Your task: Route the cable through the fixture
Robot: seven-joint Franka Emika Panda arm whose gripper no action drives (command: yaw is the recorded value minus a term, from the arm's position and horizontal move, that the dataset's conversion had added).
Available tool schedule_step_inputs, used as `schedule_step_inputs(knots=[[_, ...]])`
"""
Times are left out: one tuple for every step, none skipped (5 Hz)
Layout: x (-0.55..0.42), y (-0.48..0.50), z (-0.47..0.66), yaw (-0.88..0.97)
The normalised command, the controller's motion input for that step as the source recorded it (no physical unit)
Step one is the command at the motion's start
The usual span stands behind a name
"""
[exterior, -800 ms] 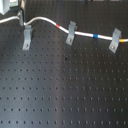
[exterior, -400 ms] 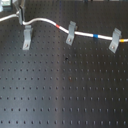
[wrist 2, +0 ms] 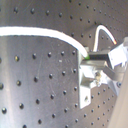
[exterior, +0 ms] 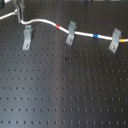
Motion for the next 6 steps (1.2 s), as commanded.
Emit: schedule_step_inputs(knots=[[0.230, 0.146, -0.42, 0.70], [0.287, 0.080, -0.35, 0.38], [0.162, 0.203, 0.29, 0.33], [0.023, 0.190, 0.48, 0.59], [0.056, 0.189, 0.40, 0.66], [0.099, 0.130, 0.21, 0.65]])
